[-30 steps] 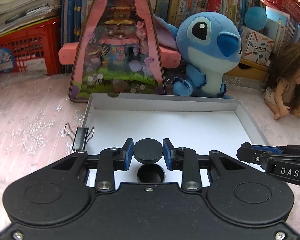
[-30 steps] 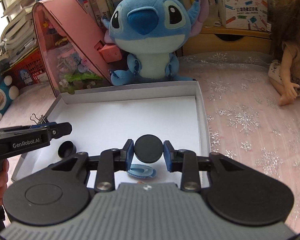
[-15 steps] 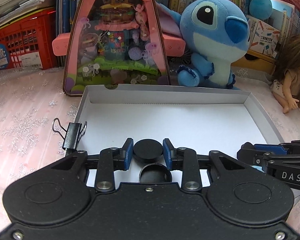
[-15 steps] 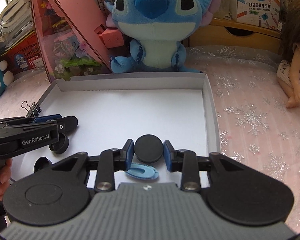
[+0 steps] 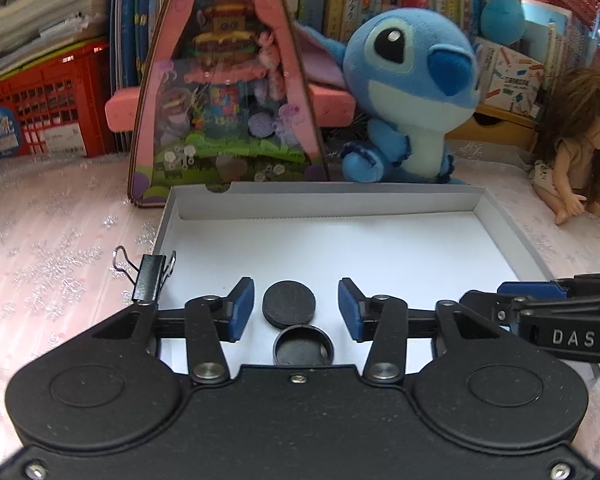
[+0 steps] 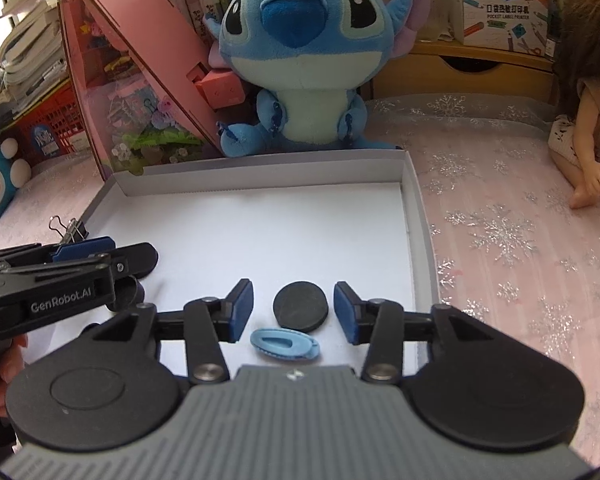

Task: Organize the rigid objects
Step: 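Carry both black discs into the white box and open both tools, then withdraw both open tools from the box toward the items on the table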

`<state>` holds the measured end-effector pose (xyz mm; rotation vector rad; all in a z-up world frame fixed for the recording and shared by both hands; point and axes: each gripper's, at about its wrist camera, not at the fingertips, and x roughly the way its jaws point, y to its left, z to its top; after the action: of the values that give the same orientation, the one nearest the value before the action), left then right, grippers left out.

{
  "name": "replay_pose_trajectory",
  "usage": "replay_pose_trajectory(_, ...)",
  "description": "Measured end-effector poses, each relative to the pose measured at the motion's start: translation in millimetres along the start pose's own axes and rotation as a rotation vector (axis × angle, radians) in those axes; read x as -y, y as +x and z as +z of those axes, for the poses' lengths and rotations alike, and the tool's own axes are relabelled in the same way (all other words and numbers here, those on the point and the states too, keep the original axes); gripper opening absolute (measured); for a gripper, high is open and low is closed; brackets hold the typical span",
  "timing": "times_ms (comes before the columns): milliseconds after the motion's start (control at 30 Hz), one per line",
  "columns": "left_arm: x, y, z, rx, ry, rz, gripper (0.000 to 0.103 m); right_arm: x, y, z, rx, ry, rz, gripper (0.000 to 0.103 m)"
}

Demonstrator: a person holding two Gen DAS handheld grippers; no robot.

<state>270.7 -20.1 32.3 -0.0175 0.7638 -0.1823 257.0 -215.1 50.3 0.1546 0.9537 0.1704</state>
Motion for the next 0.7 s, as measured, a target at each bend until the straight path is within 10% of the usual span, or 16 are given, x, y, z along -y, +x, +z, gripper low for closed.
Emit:
replay_pose_trajectory(167,7,-35,-14,0.074,0.009,-0.021,0.065,1,-26,-10,0.063,-0.01,0.003,0.076)
replay_pose_trajectory(700,26,-134,-100,0.181,0.007,-0.091,0.07,-2,-108,-79,0.244,-0.052,-0.009,0.084)
